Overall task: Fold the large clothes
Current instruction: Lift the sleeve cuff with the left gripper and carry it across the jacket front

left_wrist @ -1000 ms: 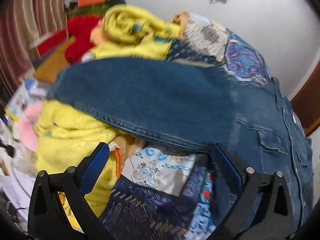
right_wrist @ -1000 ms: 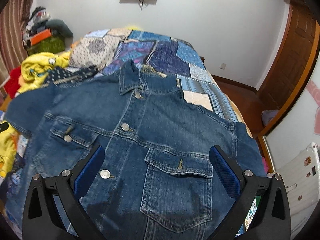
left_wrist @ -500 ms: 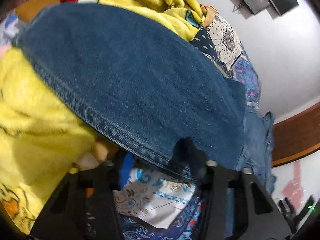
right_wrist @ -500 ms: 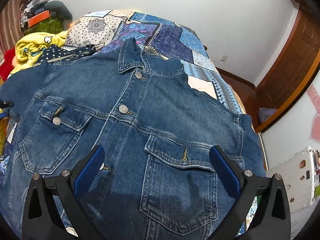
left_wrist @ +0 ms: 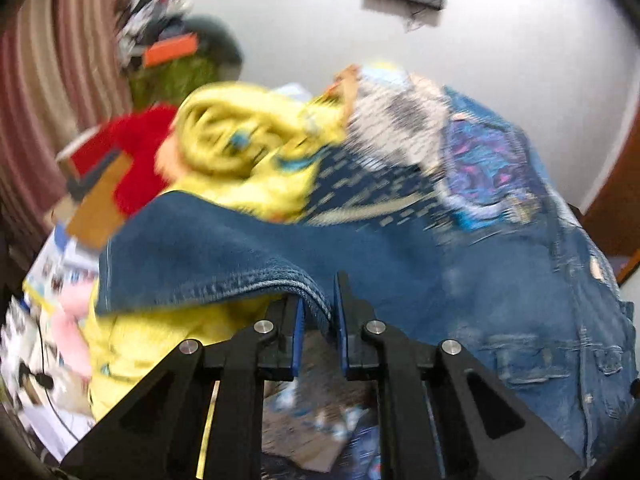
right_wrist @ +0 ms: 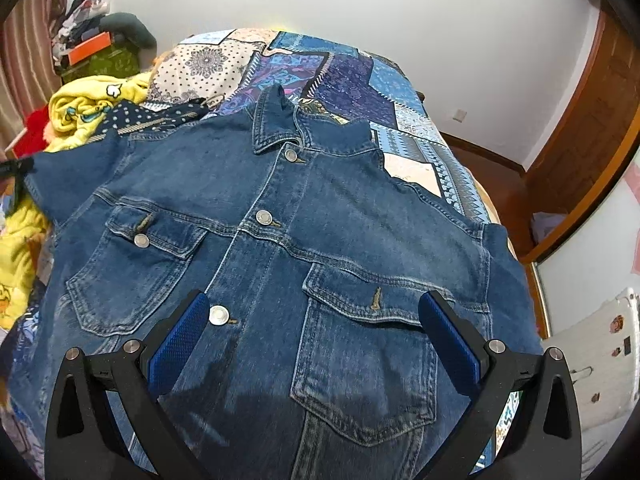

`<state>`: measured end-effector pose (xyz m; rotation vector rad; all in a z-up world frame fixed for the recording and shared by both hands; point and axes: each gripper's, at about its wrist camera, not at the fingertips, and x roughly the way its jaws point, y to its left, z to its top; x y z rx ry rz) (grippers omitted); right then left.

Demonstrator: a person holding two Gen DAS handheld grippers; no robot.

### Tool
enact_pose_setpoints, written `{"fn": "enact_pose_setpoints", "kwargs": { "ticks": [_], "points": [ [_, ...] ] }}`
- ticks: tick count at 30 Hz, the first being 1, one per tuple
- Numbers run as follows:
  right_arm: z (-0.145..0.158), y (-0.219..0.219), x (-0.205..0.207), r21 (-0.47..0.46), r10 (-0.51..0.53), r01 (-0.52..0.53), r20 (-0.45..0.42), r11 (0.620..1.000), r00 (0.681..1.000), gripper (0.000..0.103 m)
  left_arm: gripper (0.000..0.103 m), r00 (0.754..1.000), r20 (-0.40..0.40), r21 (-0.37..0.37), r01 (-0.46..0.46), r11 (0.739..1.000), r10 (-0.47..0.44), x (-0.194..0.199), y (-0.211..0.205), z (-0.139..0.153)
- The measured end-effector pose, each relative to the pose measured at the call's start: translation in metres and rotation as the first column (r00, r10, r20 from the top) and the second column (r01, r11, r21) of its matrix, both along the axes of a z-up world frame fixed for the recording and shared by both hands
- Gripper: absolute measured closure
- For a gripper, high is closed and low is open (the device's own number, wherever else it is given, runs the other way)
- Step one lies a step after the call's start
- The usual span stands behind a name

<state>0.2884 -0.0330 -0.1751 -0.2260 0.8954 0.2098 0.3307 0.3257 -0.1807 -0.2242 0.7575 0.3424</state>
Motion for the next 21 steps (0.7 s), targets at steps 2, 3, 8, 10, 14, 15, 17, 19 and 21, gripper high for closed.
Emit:
{"fn": "enact_pose_setpoints", "kwargs": {
  "ticks": [2,3,8,10,14,15,17,19,21],
  "points": [
    [0.003,-0.005,-0.003,0.013,-0.006,0.006,0.003,1.0,1.0,0.0,0.091,0.999,0.024,0.041,0.042,0.998,-0.043,0.007,-0.022,0.014],
    [0.004,-0.007,-0.005,0.017,-0.009,0.009,0.005,1.0,1.0,0.0,0.092,0.997,0.031,0.059,0.064,0.996,-0.066,0.008,-0.035,0.019],
    [0.011,-0.023,-0.013,0.026,-0.023,0.022,0.02,0.999,1.0,0.0,0.092,0.971,0.025,0.105,0.236,0.966,-0.239,0.033,-0.106,0.025],
    [0.014,-0.03,-0.015,0.027,-0.031,0.03,0.028,0.999,0.999,0.0,0.092,0.952,0.004,0.107,0.305,0.946,-0.307,0.038,-0.135,0.018],
    [0.018,-0.043,-0.019,0.036,-0.05,0.049,0.039,0.998,0.998,0.0,0.092,0.907,-0.064,0.056,0.42,0.906,-0.416,0.043,-0.187,-0.014],
    [0.019,-0.046,-0.02,0.04,-0.052,0.051,0.039,0.998,0.998,0.0,0.092,0.896,-0.09,0.039,0.439,0.898,-0.434,0.043,-0.197,-0.024],
    [0.019,-0.052,-0.022,0.047,-0.055,0.053,0.037,0.997,0.998,0.0,0.092,0.88,-0.136,-0.001,0.459,0.888,-0.455,0.043,-0.21,-0.042],
    [0.019,-0.056,-0.024,0.054,-0.059,0.057,0.035,0.997,0.998,0.0,0.092,0.874,-0.161,-0.045,0.459,0.888,-0.459,0.042,-0.219,-0.056],
    [0.019,-0.059,-0.025,0.059,-0.063,0.061,0.032,0.996,0.998,0.0,0.092,0.873,-0.173,-0.083,0.448,0.89,-0.456,0.041,-0.218,-0.064]
  ]
}}
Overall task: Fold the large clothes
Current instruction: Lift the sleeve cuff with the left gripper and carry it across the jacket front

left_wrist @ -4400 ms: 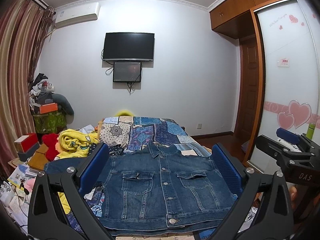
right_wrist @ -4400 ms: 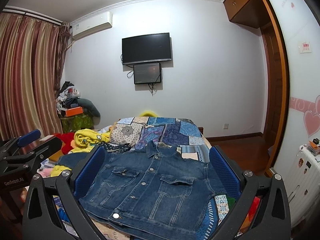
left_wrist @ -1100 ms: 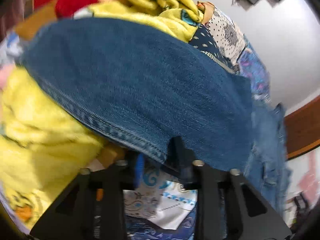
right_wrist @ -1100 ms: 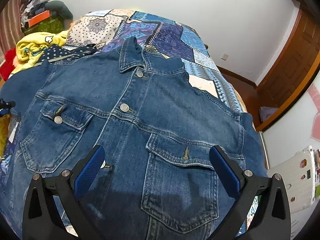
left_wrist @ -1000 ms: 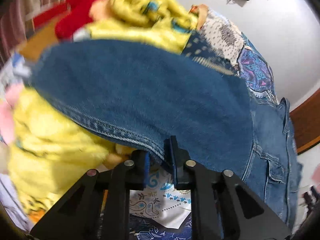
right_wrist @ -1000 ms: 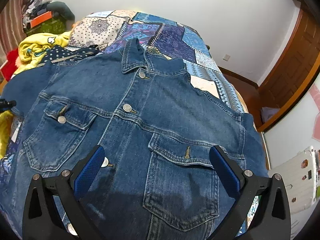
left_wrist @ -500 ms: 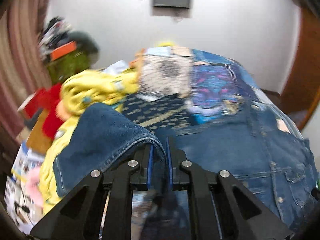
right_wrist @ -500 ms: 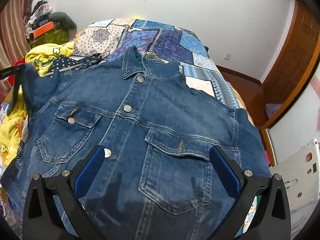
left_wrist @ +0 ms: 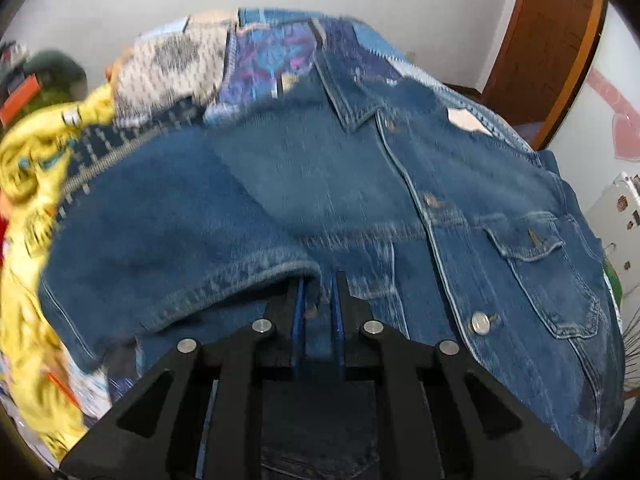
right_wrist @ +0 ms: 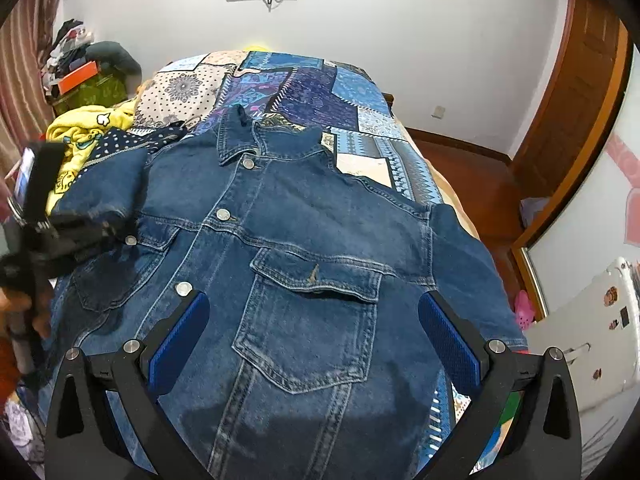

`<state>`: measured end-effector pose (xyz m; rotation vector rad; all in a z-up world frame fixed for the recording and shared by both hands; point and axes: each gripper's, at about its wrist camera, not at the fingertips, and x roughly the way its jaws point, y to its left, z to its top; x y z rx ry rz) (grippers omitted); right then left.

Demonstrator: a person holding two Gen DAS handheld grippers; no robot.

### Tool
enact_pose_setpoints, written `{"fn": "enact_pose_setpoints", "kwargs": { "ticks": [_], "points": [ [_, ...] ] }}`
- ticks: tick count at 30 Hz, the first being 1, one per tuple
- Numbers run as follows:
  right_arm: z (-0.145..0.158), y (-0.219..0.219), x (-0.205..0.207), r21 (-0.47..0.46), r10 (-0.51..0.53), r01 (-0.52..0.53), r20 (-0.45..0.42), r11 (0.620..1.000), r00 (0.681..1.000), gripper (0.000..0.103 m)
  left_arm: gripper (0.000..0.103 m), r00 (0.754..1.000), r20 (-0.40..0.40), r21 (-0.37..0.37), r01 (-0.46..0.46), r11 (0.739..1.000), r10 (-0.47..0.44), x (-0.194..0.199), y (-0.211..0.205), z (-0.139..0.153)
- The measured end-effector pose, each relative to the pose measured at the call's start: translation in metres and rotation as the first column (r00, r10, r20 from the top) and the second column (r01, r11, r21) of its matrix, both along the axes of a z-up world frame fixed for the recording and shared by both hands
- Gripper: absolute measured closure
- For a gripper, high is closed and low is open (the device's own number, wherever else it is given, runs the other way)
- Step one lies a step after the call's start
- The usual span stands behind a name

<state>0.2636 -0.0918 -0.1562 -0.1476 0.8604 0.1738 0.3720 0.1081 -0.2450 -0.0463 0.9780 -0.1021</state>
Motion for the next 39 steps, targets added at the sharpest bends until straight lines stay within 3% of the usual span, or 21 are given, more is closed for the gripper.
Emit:
{"fn": "enact_pose_setpoints", "kwargs": {
  "ticks": [2,4,6,10,12,16,19,24,26,30,35,39],
  "points": [
    [0.0,-0.002,-0.001,0.008,-0.001,0.001,-0.003,1.0,1.0,0.0,0.089,1.0,-0.006,-0.018,-0.006,1.0,0.006,-0.002,0.0,0.001],
    [0.0,-0.004,-0.003,0.016,-0.002,0.002,-0.003,1.0,1.0,0.0,0.074,1.0,-0.021,-0.051,-0.005,0.999,0.004,-0.005,0.002,0.003],
    [0.0,-0.003,-0.003,0.022,-0.001,0.001,-0.005,1.0,1.0,0.0,0.042,1.0,-0.007,-0.091,-0.018,0.996,0.017,-0.013,0.01,0.011],
    [-0.001,0.0,-0.003,0.022,0.006,-0.006,-0.007,1.0,1.0,0.0,0.035,0.996,0.04,-0.152,-0.078,0.985,0.085,-0.034,0.037,0.026],
    [-0.002,0.004,-0.003,0.012,0.011,-0.011,-0.006,1.0,1.0,0.0,0.024,0.986,0.051,-0.206,-0.147,0.967,0.161,-0.045,0.063,0.031],
    [-0.003,0.011,-0.001,-0.006,0.017,-0.017,0.001,1.0,1.0,0.0,0.015,0.957,0.039,-0.282,-0.267,0.922,0.289,-0.06,0.115,0.024],
    [-0.005,0.016,0.003,-0.006,0.021,-0.021,-0.006,1.0,1.0,0.0,0.015,0.921,-0.064,-0.336,-0.383,0.86,0.386,-0.065,0.159,-0.001],
    [-0.01,0.027,0.008,-0.018,0.031,-0.031,-0.017,0.999,0.999,0.0,0.015,0.879,-0.217,-0.569,-0.467,0.676,0.424,-0.078,0.209,-0.053],
    [-0.013,0.032,0.011,-0.03,0.036,-0.037,-0.023,0.999,0.999,0.0,0.015,0.873,-0.238,-0.615,-0.474,0.63,0.425,-0.078,0.217,-0.066],
    [-0.018,0.039,0.014,-0.053,0.042,-0.044,-0.035,0.998,0.999,0.0,0.015,0.861,-0.268,-0.671,-0.488,0.557,0.431,-0.07,0.227,-0.085],
    [-0.021,0.044,0.018,-0.068,0.043,-0.045,-0.041,0.997,0.998,0.0,0.015,0.847,-0.261,-0.714,-0.492,0.499,0.463,-0.054,0.239,-0.094],
    [-0.022,0.044,0.019,-0.075,0.038,-0.042,-0.046,0.996,0.998,0.0,0.015,0.82,-0.267,-0.738,-0.512,0.439,0.506,-0.048,0.248,-0.106]
  ]
}}
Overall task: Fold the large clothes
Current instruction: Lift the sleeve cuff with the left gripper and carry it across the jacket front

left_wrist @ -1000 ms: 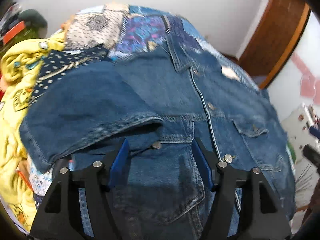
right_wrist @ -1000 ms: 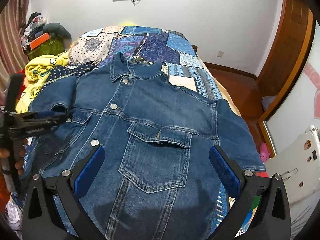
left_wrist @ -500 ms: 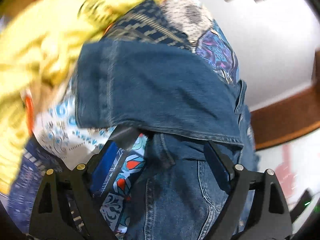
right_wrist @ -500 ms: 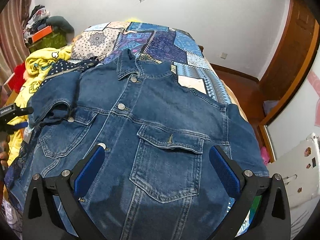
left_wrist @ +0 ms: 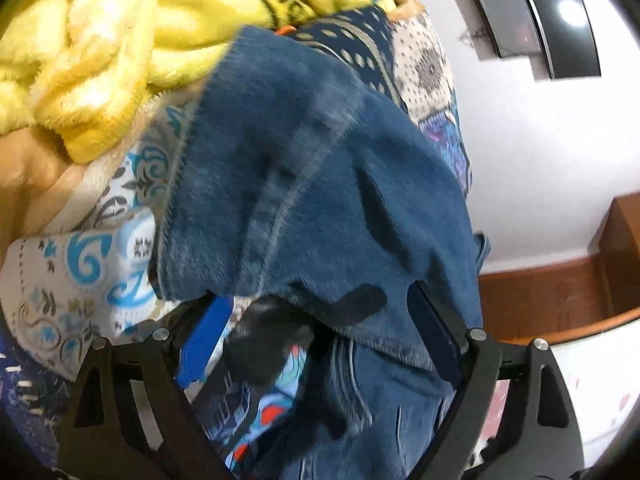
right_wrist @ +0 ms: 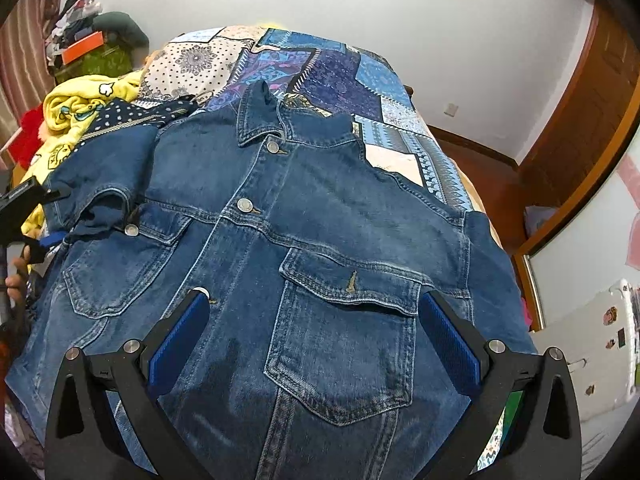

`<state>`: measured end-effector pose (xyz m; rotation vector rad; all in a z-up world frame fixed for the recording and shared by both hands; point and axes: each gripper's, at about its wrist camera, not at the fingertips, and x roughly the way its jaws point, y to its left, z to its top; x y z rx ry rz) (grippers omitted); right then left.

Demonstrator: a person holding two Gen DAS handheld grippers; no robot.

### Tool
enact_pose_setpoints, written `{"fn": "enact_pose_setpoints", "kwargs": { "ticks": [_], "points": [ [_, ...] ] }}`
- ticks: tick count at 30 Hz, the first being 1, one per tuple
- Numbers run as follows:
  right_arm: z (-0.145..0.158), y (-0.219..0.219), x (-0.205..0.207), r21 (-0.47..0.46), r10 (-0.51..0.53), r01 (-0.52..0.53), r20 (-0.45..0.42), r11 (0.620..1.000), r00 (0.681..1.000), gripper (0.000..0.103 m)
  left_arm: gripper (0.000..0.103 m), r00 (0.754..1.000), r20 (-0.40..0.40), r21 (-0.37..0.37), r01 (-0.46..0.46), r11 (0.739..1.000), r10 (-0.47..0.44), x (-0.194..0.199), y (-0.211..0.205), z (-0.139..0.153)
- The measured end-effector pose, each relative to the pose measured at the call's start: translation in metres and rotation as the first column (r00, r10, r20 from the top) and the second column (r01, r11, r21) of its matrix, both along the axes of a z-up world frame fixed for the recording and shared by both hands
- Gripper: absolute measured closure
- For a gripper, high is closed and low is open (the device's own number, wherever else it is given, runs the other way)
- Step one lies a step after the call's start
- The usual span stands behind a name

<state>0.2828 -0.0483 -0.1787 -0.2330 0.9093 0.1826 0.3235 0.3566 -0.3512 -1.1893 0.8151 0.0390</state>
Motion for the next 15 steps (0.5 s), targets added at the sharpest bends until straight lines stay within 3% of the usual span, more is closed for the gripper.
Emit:
{"fn": "enact_pose_setpoints", "kwargs": {
  "ticks": [2,4,6,9,11,13,15],
  "points": [
    [0.0,0.0,0.0,-0.001,-0.002,0.002,-0.001,1.0,1.0,0.0,0.02,0.999,0.004,0.009,-0.041,0.999,0.041,0.002,0.001,0.003],
    [0.001,-0.001,0.0,0.0,-0.004,0.004,0.001,1.0,1.0,0.0,0.034,0.997,-0.015,0.05,-0.074,0.996,0.074,0.004,0.002,0.007],
    [0.003,-0.003,-0.002,0.004,-0.005,0.005,0.005,1.0,1.0,0.0,0.059,0.995,-0.045,0.115,-0.088,0.989,0.094,0.008,0.001,0.009],
    [0.007,-0.007,-0.005,0.011,-0.008,0.007,0.013,1.0,1.0,0.0,0.077,0.991,-0.078,0.214,-0.09,0.973,0.109,0.011,-0.002,0.015],
    [0.01,-0.009,-0.006,0.012,-0.009,0.009,0.019,1.0,1.0,0.0,0.087,0.99,-0.085,0.281,-0.087,0.956,0.115,0.011,-0.004,0.025],
    [0.012,-0.013,-0.008,0.009,-0.013,0.012,0.027,1.0,1.0,0.0,0.09,0.99,-0.079,0.349,-0.086,0.933,0.12,0.014,-0.008,0.039],
    [0.013,-0.017,-0.008,0.008,-0.021,0.021,0.034,1.0,0.999,0.0,0.091,0.991,-0.058,0.445,-0.084,0.892,0.122,0.015,-0.014,0.064]
  ]
}}
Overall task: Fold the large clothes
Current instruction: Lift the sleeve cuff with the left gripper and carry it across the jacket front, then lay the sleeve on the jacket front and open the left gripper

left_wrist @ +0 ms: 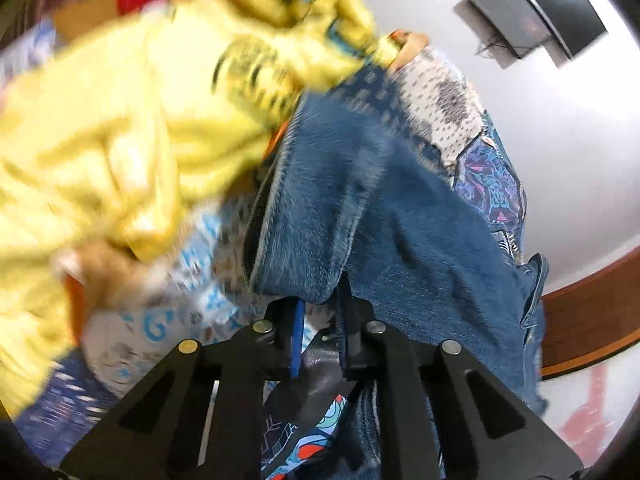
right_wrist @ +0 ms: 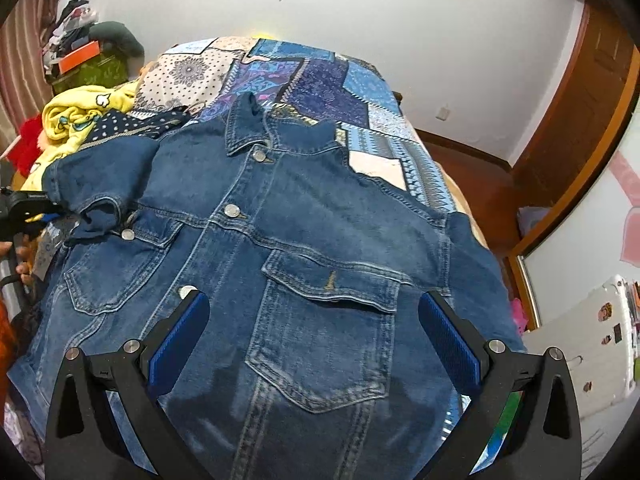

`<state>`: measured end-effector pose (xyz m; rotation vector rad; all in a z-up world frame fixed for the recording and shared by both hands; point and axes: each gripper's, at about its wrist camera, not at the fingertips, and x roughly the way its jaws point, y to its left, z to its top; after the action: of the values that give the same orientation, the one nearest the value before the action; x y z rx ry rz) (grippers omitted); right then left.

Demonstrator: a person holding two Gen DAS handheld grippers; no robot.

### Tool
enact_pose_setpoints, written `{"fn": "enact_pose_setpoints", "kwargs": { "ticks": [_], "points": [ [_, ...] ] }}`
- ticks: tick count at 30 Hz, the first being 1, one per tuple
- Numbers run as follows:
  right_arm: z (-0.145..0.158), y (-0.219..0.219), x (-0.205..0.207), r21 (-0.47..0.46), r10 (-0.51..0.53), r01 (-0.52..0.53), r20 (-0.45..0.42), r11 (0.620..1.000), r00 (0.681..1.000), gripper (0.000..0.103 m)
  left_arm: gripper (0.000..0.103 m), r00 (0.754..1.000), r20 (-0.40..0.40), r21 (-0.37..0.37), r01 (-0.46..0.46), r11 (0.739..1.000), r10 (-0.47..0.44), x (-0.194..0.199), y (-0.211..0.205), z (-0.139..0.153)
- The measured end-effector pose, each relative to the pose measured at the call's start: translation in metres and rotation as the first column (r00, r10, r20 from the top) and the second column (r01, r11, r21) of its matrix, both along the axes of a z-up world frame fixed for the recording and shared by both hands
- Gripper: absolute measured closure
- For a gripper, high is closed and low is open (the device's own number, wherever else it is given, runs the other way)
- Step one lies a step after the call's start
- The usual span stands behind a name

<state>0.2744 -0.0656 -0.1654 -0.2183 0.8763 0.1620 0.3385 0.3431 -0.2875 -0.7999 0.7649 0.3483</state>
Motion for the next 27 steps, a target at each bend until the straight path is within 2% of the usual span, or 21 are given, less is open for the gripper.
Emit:
{"fn": "enact_pose_setpoints", "kwargs": {
  "ticks": [3,5,8,12,16,20,21,25,27],
  "points": [
    [0.004,-0.008,-0.001,0.021,-0.016,0.016,0.007,1.0,1.0,0.0,0.092,0.999,0.047,0.125,0.018,0.992,-0.024,0.002,-0.008,0.04],
    [0.006,-0.014,-0.002,0.044,-0.027,0.026,0.009,0.999,1.0,0.0,0.092,0.994,0.092,0.207,0.036,0.978,-0.056,0.003,-0.018,0.077],
    [0.009,-0.021,-0.004,0.072,-0.035,0.034,0.016,0.997,0.999,0.0,0.092,0.984,0.144,0.283,0.062,0.957,-0.107,0.0,-0.033,0.12],
    [0.013,-0.029,-0.008,0.088,-0.042,0.038,0.038,0.995,0.998,0.0,0.092,0.958,0.195,0.387,0.122,0.914,-0.211,0.006,-0.071,0.173],
    [0.017,-0.042,-0.012,0.097,-0.054,0.049,0.059,0.994,0.997,0.0,0.092,0.91,0.227,0.475,0.208,0.855,-0.347,0.017,-0.128,0.216],
    [0.02,-0.064,-0.011,0.119,-0.084,0.075,0.073,0.99,0.994,0.0,0.092,0.839,0.238,0.513,0.319,0.797,-0.489,0.038,-0.197,0.242],
    [0.021,-0.07,-0.01,0.127,-0.094,0.084,0.075,0.988,0.993,0.0,0.092,0.826,0.237,0.517,0.339,0.786,-0.512,0.04,-0.211,0.244],
    [0.026,-0.095,-0.009,0.152,-0.129,0.115,0.083,0.982,0.988,0.0,0.092,0.753,0.198,0.531,0.455,0.715,-0.627,0.061,-0.285,0.24],
    [0.03,-0.106,-0.008,0.158,-0.144,0.128,0.092,0.979,0.985,0.0,0.092,0.71,0.159,0.529,0.525,0.667,-0.686,0.069,-0.328,0.225]
  ]
}}
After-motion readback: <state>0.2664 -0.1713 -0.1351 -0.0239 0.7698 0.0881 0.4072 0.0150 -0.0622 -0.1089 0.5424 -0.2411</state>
